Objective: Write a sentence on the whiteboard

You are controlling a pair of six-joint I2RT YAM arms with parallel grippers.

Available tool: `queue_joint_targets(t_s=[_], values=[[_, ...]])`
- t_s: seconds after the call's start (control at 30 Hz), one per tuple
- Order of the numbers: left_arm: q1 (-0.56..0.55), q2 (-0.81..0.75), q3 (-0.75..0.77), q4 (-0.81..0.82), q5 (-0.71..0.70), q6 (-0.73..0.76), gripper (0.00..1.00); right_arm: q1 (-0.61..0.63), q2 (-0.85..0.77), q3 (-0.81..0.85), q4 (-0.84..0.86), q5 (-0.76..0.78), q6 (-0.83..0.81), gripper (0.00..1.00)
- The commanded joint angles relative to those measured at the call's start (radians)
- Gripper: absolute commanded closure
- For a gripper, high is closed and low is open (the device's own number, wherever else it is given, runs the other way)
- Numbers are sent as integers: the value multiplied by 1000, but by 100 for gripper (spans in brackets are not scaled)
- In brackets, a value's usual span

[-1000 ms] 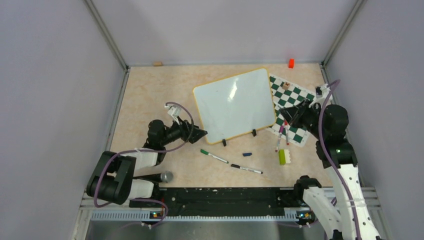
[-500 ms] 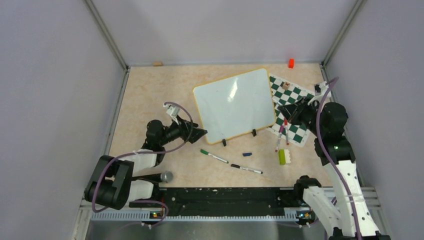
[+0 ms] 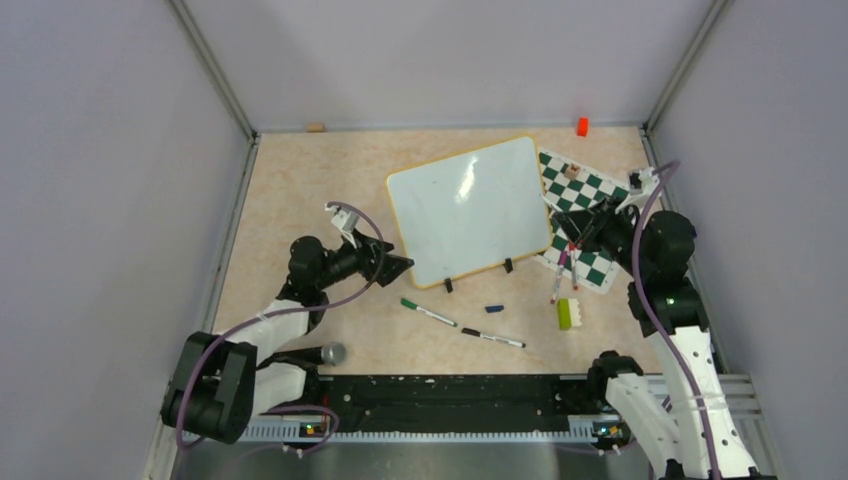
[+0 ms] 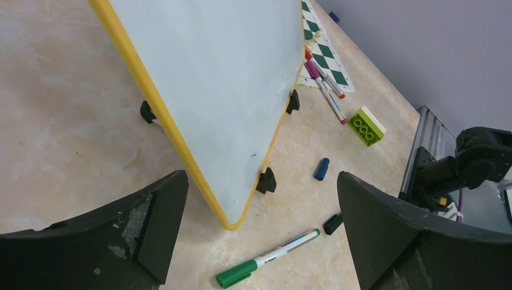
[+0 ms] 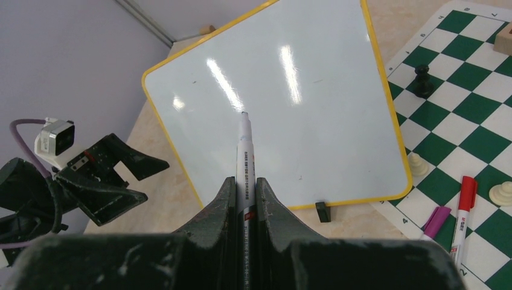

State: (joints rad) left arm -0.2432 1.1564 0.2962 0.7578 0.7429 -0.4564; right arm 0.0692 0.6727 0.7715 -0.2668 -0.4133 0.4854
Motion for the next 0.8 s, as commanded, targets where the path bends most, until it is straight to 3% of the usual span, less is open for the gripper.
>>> queue_joint_targets(t_s=[0.0, 0.23, 0.4, 0.77], values=[[-1, 3, 75, -41, -47, 47, 1, -3, -19, 9, 51, -9, 4, 100], [-1, 38, 39, 43, 6, 74, 5, -3, -27, 49, -37, -1, -24, 100], [-1, 53, 113, -82, 57, 123, 9, -3, -8, 57, -24, -15, -14, 100], [2, 243, 196, -60, 118, 55, 8, -3, -7, 64, -43, 3, -25, 100]])
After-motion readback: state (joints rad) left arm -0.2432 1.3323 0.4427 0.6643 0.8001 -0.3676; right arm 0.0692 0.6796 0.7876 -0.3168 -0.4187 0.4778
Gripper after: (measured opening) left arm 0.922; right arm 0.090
